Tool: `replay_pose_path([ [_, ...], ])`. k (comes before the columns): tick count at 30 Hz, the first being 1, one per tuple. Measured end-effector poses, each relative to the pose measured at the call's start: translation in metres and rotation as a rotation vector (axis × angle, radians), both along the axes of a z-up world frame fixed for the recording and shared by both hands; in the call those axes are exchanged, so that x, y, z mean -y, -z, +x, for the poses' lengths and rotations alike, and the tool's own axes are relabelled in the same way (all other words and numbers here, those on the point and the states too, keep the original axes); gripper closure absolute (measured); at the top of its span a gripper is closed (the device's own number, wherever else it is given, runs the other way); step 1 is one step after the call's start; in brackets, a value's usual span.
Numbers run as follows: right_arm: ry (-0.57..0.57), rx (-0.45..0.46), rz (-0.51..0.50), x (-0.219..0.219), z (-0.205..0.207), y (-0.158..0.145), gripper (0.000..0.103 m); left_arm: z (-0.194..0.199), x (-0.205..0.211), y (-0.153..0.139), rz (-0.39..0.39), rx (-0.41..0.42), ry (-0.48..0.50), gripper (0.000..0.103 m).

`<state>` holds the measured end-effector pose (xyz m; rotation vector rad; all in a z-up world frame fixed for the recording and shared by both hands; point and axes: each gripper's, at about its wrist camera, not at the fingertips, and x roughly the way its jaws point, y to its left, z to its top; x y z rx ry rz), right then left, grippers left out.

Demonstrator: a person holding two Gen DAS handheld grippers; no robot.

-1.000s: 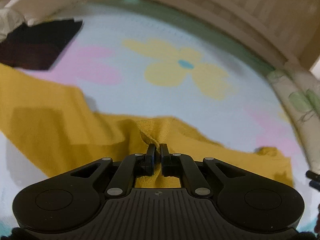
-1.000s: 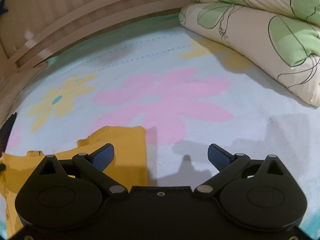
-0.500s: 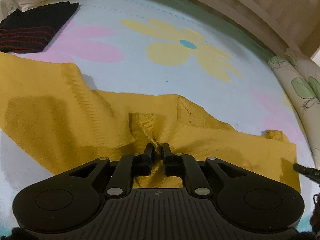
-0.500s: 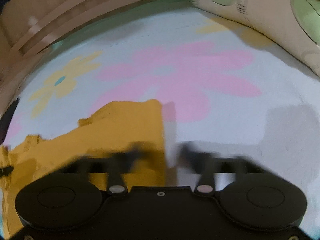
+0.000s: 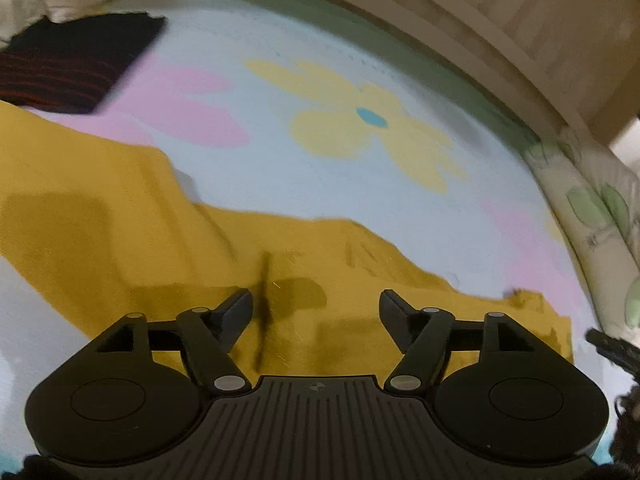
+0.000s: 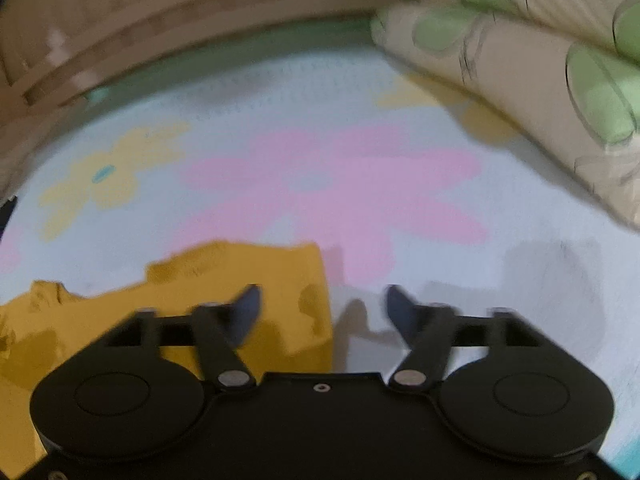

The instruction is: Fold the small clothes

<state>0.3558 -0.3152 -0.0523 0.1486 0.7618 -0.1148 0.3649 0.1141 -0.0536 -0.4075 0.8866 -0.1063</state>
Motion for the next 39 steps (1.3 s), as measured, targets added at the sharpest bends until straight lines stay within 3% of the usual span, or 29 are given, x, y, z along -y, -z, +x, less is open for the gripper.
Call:
replay_pose_path([
  [5, -0.089, 0.008, 0.067, -0.023, 0.004, -0.007, 0.008, -0.003, -0.028, -0.005, 0.009, 0.006, -0.086, 0.024],
  [16, -0.267, -0.086, 0.048, -0.103, 0.01, 0.015, 0.006, -0.021, -0.125, -0.003, -0.009, -0.014, -0.332, 0.023],
  [26, -0.377, -0.063, 0.047, -0.145, 0.005, 0.009, 0.006, -0.029, -0.232, 0.007, -0.066, 0.006, -0.539, 0.021],
  [28, -0.393, -0.057, 0.053, -0.153, 0.007, 0.008, 0.006, -0.025, -0.248, 0.01, -0.073, 0.006, -0.562, 0.016],
  [39, -0.515, -0.017, 0.09, -0.205, 0.001, 0.0, 0.006, -0.004, -0.305, 0.025, -0.088, 0.041, -0.61, 0.016],
])
